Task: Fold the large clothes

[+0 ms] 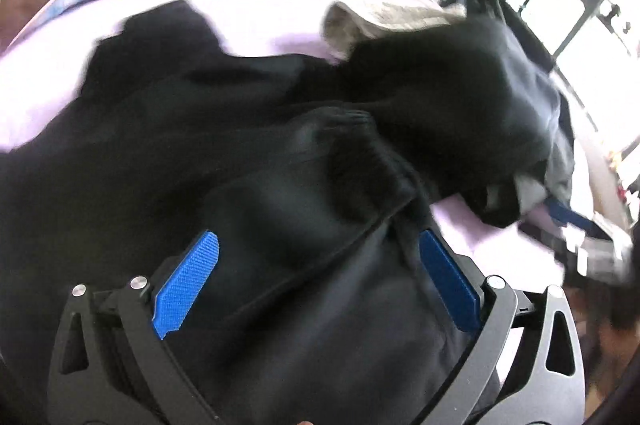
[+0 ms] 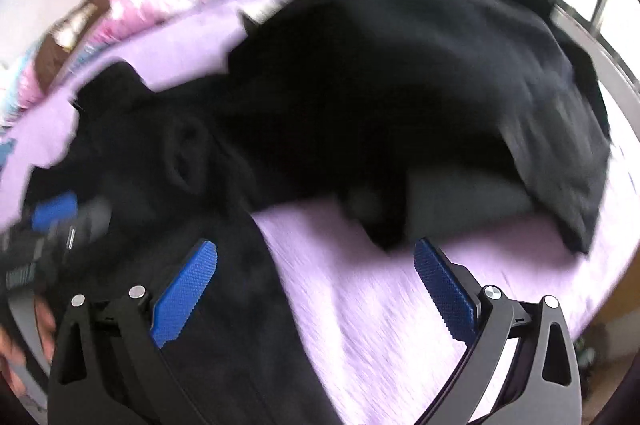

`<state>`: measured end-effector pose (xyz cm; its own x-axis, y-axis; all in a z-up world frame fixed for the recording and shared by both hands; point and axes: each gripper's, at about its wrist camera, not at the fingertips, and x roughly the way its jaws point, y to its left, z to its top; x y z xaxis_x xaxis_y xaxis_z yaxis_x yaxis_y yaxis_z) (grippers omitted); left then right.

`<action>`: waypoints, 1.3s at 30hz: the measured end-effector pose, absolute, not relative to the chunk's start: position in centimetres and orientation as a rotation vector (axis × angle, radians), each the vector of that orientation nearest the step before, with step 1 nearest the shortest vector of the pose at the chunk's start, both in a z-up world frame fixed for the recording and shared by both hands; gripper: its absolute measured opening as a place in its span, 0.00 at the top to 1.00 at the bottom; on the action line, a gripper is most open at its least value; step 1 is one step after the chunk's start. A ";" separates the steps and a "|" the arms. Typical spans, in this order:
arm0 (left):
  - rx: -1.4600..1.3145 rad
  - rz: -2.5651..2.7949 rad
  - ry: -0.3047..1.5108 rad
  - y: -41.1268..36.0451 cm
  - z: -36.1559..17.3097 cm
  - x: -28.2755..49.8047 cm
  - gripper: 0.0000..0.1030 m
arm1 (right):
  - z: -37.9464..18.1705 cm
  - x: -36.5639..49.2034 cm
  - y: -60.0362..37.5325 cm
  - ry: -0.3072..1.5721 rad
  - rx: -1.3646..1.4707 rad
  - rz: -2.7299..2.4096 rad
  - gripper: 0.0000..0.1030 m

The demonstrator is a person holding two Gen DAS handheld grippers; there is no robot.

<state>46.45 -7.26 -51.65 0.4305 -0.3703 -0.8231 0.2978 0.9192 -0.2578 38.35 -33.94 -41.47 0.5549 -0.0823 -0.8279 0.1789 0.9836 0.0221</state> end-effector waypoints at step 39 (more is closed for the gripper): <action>-0.024 -0.093 0.961 -4.5 -51.2 52.4 0.06 | -36.3 40.9 -42.6 0.850 -0.055 -0.183 0.06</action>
